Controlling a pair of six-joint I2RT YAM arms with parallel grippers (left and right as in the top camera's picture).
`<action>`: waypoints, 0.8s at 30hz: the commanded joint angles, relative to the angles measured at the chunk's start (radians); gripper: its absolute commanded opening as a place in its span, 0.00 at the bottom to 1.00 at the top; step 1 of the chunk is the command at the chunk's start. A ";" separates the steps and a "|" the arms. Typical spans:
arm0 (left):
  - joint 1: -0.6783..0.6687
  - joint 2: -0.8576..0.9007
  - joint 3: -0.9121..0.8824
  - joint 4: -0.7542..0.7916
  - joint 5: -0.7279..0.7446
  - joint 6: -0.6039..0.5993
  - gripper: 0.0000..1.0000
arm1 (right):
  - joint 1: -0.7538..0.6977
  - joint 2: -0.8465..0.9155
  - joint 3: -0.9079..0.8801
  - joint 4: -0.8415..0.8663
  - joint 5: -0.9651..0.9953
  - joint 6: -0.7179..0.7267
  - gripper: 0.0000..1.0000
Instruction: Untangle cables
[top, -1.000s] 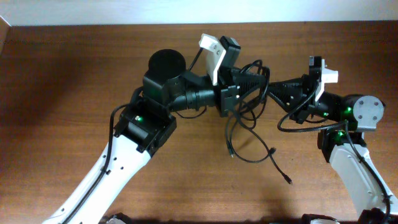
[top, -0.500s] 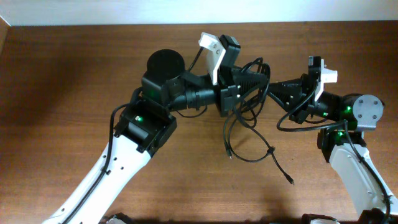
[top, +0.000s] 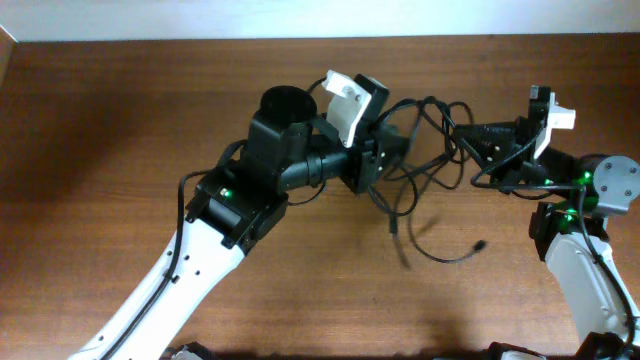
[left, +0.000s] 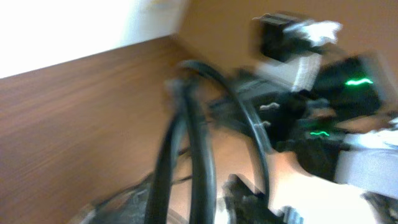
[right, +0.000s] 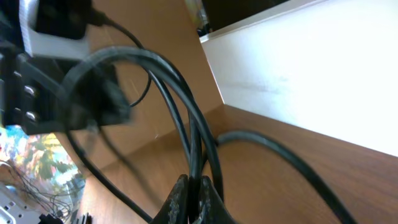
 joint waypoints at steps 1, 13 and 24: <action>-0.001 0.005 0.016 -0.072 -0.293 0.042 0.74 | -0.007 -0.003 0.000 0.003 -0.022 0.031 0.04; -0.002 0.006 0.016 -0.147 -0.234 0.036 0.99 | -0.007 -0.003 0.000 0.003 -0.008 0.052 0.04; 0.028 -0.023 0.016 -0.149 0.475 0.031 0.99 | -0.009 -0.003 0.000 -0.031 0.045 0.079 0.04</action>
